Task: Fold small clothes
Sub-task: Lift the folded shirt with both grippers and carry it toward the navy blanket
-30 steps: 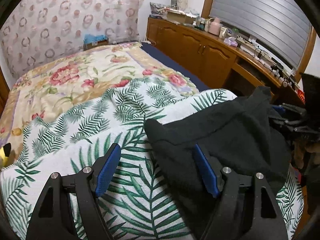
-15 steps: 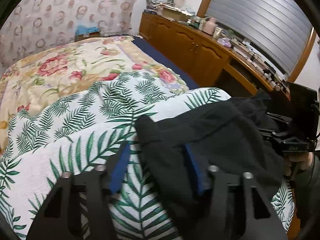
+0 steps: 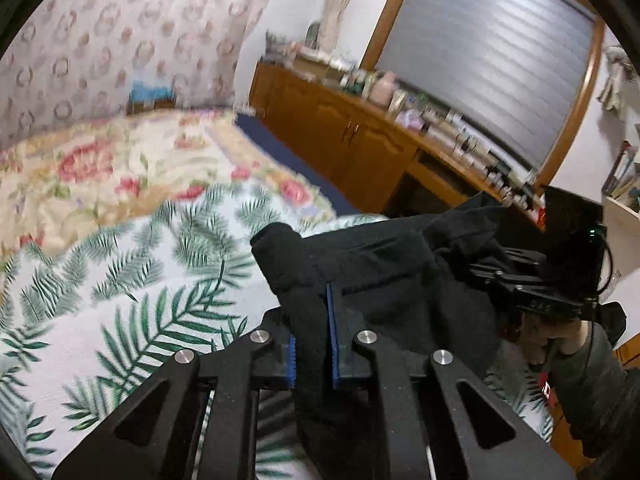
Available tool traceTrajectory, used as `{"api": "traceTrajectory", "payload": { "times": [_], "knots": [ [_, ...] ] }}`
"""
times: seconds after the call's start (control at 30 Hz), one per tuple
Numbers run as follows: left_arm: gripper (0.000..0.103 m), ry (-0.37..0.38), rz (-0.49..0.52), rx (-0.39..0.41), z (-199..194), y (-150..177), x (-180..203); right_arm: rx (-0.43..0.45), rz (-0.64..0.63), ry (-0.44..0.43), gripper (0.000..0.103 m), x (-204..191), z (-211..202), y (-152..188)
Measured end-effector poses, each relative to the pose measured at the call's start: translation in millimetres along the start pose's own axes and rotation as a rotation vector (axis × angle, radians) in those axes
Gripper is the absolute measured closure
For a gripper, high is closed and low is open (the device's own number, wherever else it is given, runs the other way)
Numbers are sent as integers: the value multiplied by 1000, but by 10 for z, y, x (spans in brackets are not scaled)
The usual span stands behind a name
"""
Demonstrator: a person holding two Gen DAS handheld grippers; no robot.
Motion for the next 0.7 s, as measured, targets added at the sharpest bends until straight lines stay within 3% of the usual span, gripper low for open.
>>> {"api": "traceTrajectory", "payload": {
  "times": [0.27, 0.7],
  "knots": [
    [91, -61, 61, 143, -745, -159, 95, 105, -81, 11, 82, -313, -258, -322],
    [91, -224, 40, 323, -1945, -140, -508, 149, -276, -86, 82, -1012, -5, -957]
  ]
}}
Point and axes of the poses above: each gripper's, at about its wrist camera, not at the fingertips, and z roughly the way its jaws point, x to its right, y to its underside, the point moved 9 cm from there along z, roughly the way its jaws point, and after that the axes turned 12 degrees about -z, right-handed, at the moved point
